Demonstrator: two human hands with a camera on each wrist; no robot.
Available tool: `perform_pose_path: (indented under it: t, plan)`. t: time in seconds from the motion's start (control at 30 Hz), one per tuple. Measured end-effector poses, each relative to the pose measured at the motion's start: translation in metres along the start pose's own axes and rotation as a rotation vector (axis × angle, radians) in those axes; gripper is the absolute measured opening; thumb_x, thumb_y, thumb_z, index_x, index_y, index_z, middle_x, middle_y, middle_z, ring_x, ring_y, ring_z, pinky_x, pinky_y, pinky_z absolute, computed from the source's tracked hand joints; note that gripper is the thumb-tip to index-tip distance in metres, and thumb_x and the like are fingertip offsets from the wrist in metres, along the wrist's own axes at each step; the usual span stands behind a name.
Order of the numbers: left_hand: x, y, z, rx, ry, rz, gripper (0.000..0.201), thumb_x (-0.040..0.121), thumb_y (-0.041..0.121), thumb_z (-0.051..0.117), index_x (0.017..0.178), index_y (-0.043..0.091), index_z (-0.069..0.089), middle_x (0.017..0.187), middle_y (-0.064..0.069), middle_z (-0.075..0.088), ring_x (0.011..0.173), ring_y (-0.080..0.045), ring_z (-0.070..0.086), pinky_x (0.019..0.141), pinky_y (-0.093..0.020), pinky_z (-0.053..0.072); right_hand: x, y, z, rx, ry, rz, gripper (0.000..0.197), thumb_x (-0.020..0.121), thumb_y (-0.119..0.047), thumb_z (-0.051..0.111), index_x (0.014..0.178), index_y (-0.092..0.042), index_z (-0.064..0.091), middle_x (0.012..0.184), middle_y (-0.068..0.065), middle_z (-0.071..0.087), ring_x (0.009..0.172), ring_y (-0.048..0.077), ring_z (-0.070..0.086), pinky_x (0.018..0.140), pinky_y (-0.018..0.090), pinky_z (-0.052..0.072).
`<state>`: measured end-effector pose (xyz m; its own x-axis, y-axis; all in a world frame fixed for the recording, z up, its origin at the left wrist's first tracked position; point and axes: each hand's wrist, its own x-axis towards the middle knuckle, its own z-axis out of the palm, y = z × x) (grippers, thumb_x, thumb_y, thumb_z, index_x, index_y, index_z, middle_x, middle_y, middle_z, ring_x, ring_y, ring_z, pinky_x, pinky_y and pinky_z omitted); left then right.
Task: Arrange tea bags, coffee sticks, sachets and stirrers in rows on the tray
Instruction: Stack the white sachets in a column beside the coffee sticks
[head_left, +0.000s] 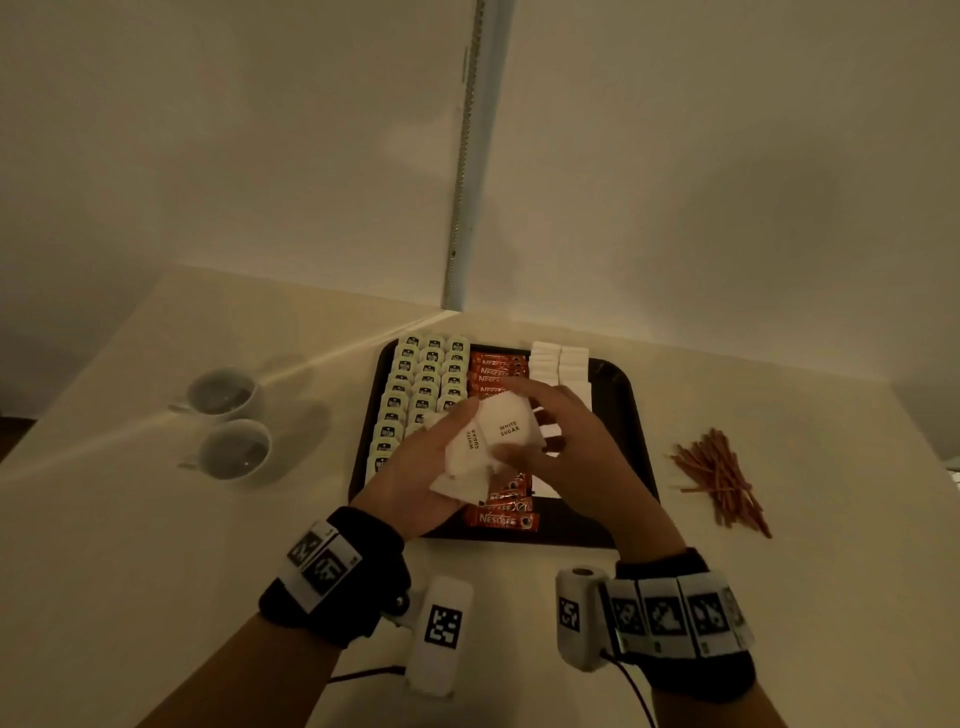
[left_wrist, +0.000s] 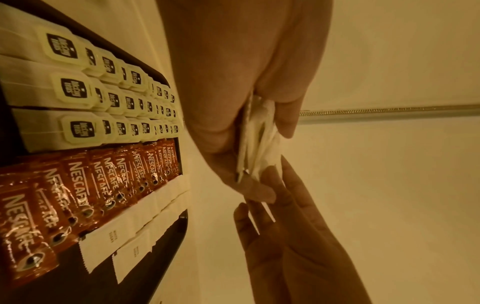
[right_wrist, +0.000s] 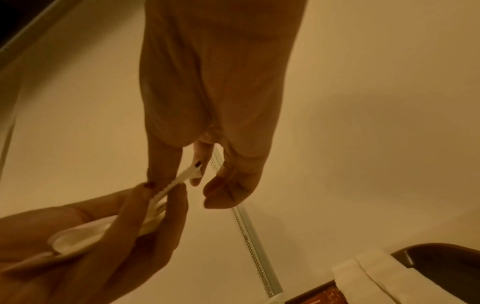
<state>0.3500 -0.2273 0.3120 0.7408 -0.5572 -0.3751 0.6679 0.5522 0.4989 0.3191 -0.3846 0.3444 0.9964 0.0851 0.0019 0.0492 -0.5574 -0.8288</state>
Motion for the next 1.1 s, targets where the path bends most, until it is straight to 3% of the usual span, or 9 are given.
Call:
perform_pose_path:
  t: [0.1,0.3,0.4,0.53,0.77,0.9,0.97,1.03,1.1]
  plan:
    - [0.006,-0.007,0.0,0.055,0.012,0.04,0.019,0.085,0.016,0.059,0.105,0.014,0.058,0.086,-0.011,0.071,0.071,-0.022,0.069,0.053,-0.031,0.055,-0.002,0.005,-0.002,0.068,0.029,0.018,0.049,0.086,-0.014,0.065,0.128,-0.03,0.045,0.105,-0.02,0.05,0.095,0.001,0.055,0.069,0.008,0.05]
    - [0.012,-0.01,-0.004,0.315,0.038,0.141,0.027,0.075,0.013,0.067,0.101,0.013,0.057,0.085,-0.005,0.066,0.068,-0.015,0.064,0.054,-0.028,0.053,-0.005,0.014,-0.018,0.211,0.072,0.07,0.038,0.087,-0.008,0.062,0.113,-0.028,0.044,0.103,-0.01,0.061,0.093,0.008,0.062,0.063,0.015,0.052]
    - [0.013,-0.011,-0.001,0.439,0.082,0.216,0.021,0.082,0.004,0.065,0.1,0.011,0.058,0.083,-0.004,0.066,0.067,-0.014,0.061,0.054,-0.028,0.051,-0.002,0.016,-0.021,0.254,0.087,0.113,0.03,0.085,-0.01,0.065,0.108,-0.02,0.048,0.107,0.001,0.065,0.089,0.013,0.066,0.065,0.019,0.054]
    - [0.015,-0.011,0.007,0.574,0.146,0.321,0.023,0.082,0.002,0.068,0.102,0.009,0.061,0.095,-0.009,0.067,0.078,-0.016,0.065,0.058,-0.031,0.055,-0.004,0.021,-0.015,0.489,0.117,0.178,0.03,0.083,-0.007,0.065,0.108,-0.017,0.051,0.103,0.0,0.065,0.091,0.015,0.068,0.072,0.027,0.058]
    - [0.022,-0.012,0.012,0.756,0.232,0.392,0.021,0.082,0.004,0.069,0.098,0.016,0.062,0.097,-0.007,0.068,0.086,-0.023,0.068,0.065,-0.036,0.059,-0.007,0.037,-0.004,0.682,0.187,0.238,0.012,0.089,-0.007,0.056,0.099,-0.011,0.059,0.094,0.001,0.069,0.09,0.014,0.069,0.072,0.023,0.056]
    - [0.017,-0.008,0.011,0.377,0.205,0.176,0.016,0.09,0.003,0.053,0.102,0.012,0.06,0.087,-0.009,0.067,0.071,-0.02,0.065,0.054,-0.031,0.055,-0.005,0.056,-0.022,0.665,0.244,0.269,0.011,0.09,-0.004,0.054,0.099,-0.004,0.059,0.104,0.002,0.066,0.095,0.013,0.067,0.072,0.019,0.054]
    - [0.014,-0.005,0.002,0.157,0.214,0.06,0.026,0.091,0.01,0.045,0.113,0.009,0.059,0.096,-0.015,0.067,0.078,-0.026,0.064,0.07,-0.039,0.055,-0.004,0.075,-0.036,0.568,0.29,0.3,0.016,0.09,-0.005,0.054,0.106,-0.005,0.059,0.11,0.005,0.064,0.099,0.015,0.064,0.076,0.021,0.054]
    - [0.012,-0.004,-0.007,0.083,0.252,0.027,0.036,0.09,0.016,0.043,0.122,0.005,0.056,0.112,-0.022,0.065,0.091,-0.032,0.062,0.095,-0.048,0.044,-0.003,0.099,-0.045,0.439,0.334,0.367,0.018,0.091,-0.005,0.054,0.107,-0.01,0.06,0.107,0.002,0.065,0.099,0.015,0.063,0.082,0.027,0.055]
    - [0.011,-0.003,-0.01,0.053,0.283,0.035,0.036,0.091,0.017,0.045,0.124,0.006,0.055,0.121,-0.024,0.061,0.098,-0.035,0.061,0.099,-0.051,0.042,-0.002,0.129,-0.048,0.278,0.363,0.469,0.018,0.089,-0.005,0.057,0.106,-0.011,0.06,0.102,0.0,0.066,0.096,0.016,0.063,0.086,0.033,0.054]
